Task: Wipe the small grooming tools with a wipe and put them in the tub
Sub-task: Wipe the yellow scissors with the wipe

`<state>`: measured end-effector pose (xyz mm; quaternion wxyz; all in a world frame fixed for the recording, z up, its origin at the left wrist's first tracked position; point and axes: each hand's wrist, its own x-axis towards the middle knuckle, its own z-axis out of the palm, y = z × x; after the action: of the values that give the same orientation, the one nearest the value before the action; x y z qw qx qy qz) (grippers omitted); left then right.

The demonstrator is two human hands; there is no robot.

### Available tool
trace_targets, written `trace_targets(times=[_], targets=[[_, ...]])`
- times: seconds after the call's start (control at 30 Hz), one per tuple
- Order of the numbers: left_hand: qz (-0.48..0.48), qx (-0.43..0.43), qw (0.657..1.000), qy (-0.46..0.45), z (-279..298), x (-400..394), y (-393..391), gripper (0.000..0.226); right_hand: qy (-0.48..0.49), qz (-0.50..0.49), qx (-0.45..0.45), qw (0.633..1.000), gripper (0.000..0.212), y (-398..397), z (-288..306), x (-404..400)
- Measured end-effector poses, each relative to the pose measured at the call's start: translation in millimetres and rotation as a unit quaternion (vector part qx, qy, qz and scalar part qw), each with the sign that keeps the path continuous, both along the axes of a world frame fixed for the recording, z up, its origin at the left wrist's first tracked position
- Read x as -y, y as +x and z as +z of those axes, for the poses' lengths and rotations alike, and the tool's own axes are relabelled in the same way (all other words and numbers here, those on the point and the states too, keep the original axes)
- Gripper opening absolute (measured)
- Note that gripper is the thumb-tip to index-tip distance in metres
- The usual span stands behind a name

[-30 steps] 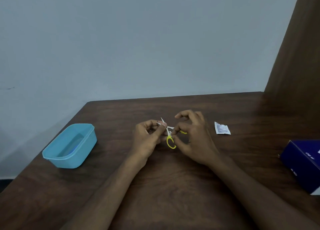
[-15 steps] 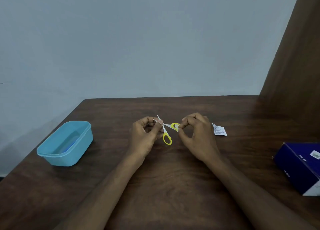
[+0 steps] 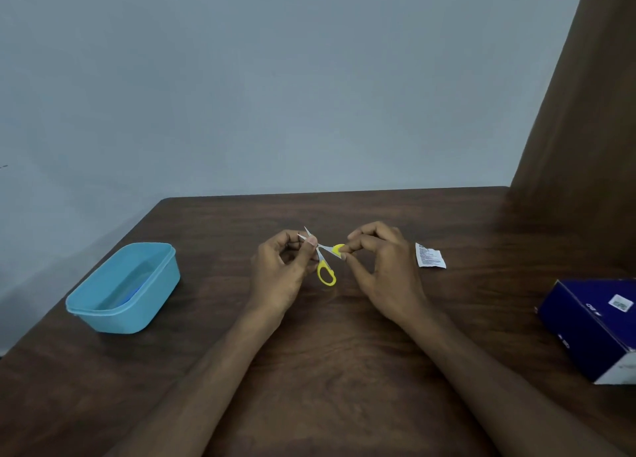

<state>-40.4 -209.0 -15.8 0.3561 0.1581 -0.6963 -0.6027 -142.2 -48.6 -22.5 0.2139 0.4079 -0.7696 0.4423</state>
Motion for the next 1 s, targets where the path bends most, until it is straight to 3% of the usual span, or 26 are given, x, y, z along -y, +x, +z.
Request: trace_targets(times=[0.13,0.27,0.53,0.73,1.0], targets=[[0.021,-0.02,1.0,0.001,3,0,1,0.01,0.028,-0.018,-0.02,0.999,0.003,-3,1,-3],[0.046,-0.018,0.997,-0.055,3,-1,0,0.01,0.048,-0.033,-0.068,0.996,0.004,-4,2,-5],[0.005,-0.002,0.991,-0.131,-1,-2,1,0.009,0.017,0.06,-0.124,0.99,0.01,-2,5,0],[-0.005,-0.009,0.995,-0.098,0,-1,0,0.008,0.014,0.107,-0.032,0.994,0.015,-4,8,-9],[-0.053,0.004,0.996,-0.076,-1,3,2,0.012,-0.078,0.109,0.036,0.99,0.017,-3,10,-9]])
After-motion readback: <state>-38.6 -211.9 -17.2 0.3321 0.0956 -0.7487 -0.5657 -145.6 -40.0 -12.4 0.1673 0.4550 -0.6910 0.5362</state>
